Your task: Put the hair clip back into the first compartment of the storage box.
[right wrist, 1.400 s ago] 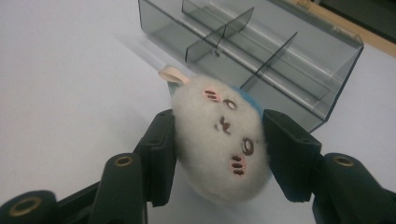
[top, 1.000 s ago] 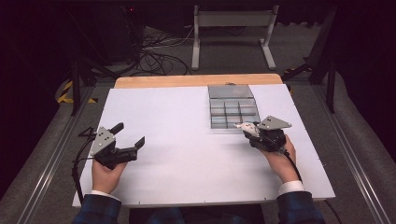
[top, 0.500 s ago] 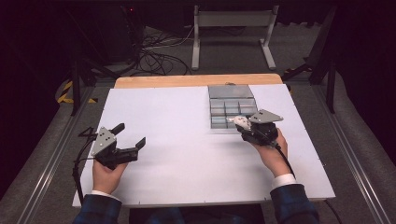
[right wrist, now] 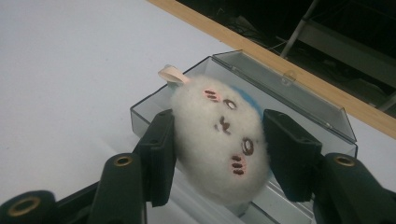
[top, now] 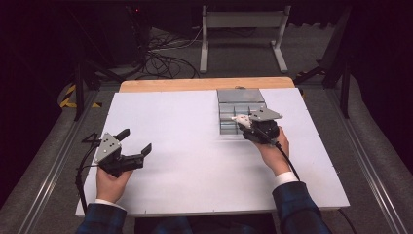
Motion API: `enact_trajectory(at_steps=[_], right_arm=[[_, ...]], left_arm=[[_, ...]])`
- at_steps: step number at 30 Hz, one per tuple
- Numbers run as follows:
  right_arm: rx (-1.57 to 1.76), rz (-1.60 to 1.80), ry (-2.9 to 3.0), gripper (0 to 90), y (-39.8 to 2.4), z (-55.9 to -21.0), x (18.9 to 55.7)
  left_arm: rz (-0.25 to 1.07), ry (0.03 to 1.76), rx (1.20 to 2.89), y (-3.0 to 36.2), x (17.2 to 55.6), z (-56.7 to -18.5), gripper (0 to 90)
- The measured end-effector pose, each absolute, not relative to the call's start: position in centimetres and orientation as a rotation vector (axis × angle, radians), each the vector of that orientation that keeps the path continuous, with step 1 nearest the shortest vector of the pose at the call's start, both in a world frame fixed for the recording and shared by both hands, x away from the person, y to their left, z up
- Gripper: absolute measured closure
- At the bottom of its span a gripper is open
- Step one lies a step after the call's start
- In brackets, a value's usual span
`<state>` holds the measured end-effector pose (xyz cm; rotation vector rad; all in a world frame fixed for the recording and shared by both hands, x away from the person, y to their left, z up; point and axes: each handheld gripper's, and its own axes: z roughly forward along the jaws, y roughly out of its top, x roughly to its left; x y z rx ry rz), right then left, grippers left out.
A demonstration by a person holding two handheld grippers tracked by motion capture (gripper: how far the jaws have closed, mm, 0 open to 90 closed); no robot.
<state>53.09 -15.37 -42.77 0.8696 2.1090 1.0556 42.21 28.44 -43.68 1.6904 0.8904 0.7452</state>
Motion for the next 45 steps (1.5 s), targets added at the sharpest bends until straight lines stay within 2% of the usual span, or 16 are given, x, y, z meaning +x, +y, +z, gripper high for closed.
enact_trajectory(at_steps=[45], right_arm=[[0.956,1.179,2.035,47.1,-11.1,-44.5,58.4]], left_arm=[[0.732,0.868,1.687,28.5,42.2,-43.8,7.1]])
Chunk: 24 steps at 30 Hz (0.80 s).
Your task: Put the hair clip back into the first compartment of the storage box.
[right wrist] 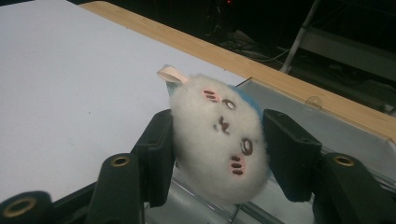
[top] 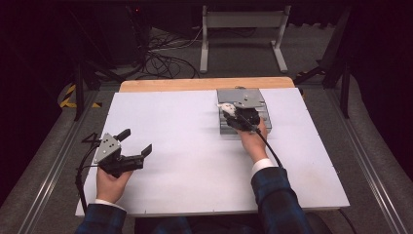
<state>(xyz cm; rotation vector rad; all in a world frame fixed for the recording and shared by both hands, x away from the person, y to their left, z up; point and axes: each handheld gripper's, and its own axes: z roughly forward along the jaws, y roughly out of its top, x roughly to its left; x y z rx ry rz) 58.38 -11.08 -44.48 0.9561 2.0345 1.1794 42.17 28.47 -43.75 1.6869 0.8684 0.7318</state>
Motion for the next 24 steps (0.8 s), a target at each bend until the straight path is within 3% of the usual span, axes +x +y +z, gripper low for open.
enact_trajectory(at_steps=[24], right_arm=[[1.041,1.148,2.065,46.6,-9.3,-44.9,60.6]], left_arm=[[0.72,0.868,1.691,28.5,42.2,-43.8,7.4]])
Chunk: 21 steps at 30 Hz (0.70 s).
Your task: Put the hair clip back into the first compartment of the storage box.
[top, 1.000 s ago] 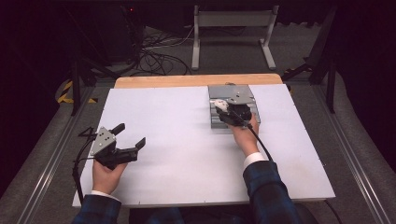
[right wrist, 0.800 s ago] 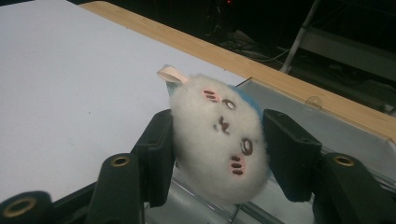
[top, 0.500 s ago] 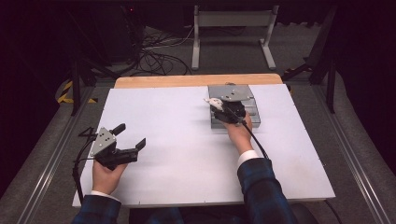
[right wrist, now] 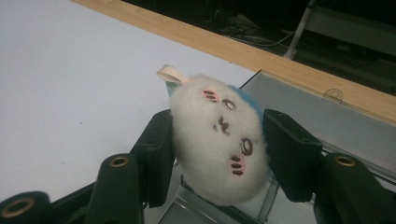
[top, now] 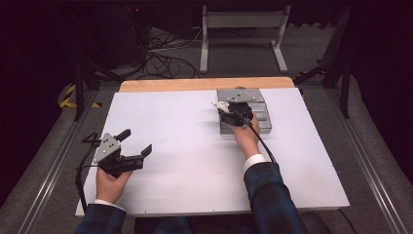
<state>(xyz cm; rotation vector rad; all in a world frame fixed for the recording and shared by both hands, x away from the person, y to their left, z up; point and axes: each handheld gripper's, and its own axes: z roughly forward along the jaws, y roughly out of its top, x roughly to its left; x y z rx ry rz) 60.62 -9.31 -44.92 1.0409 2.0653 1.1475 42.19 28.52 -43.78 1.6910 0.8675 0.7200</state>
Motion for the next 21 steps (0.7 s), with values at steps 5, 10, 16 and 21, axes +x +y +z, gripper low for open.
enact_trajectory(at_steps=[5,10,16,21], right_arm=[[1.053,1.137,2.06,46.4,-9.2,-44.7,61.0],[1.062,1.122,2.06,46.0,-9.0,-44.7,61.3],[1.066,1.083,2.077,45.9,-8.6,-45.2,61.5],[1.087,1.057,2.08,45.5,-8.7,-45.6,61.8]], left_arm=[[0.72,0.869,1.693,28.6,42.2,-43.8,7.4],[0.723,0.866,1.696,28.6,42.2,-43.8,7.3],[0.717,0.865,1.697,28.5,42.2,-43.8,7.4],[0.718,0.866,1.696,28.5,42.2,-43.8,7.4]])
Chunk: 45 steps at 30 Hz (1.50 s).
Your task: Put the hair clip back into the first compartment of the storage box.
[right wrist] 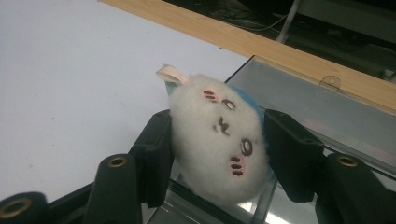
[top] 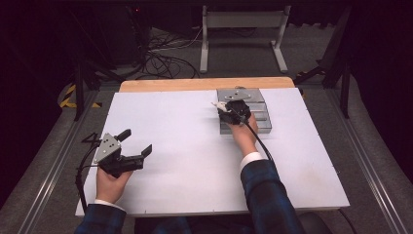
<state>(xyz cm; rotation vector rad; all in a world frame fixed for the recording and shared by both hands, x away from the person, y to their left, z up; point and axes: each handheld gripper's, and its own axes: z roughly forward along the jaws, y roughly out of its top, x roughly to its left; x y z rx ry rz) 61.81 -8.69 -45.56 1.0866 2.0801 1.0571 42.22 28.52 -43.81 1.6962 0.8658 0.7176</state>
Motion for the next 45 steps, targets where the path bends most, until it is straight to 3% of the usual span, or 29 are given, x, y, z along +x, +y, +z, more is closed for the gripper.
enact_trajectory(at_steps=[35,45], right_arm=[[1.123,1.017,2.056,37.6,-9.0,-45.3,62.8],[1.097,1.069,2.031,30.7,-9.6,-44.7,62.3]], left_arm=[[0.719,0.866,1.698,28.5,42.3,-43.9,7.4],[0.721,0.865,1.7,28.5,42.4,-43.9,7.3]])
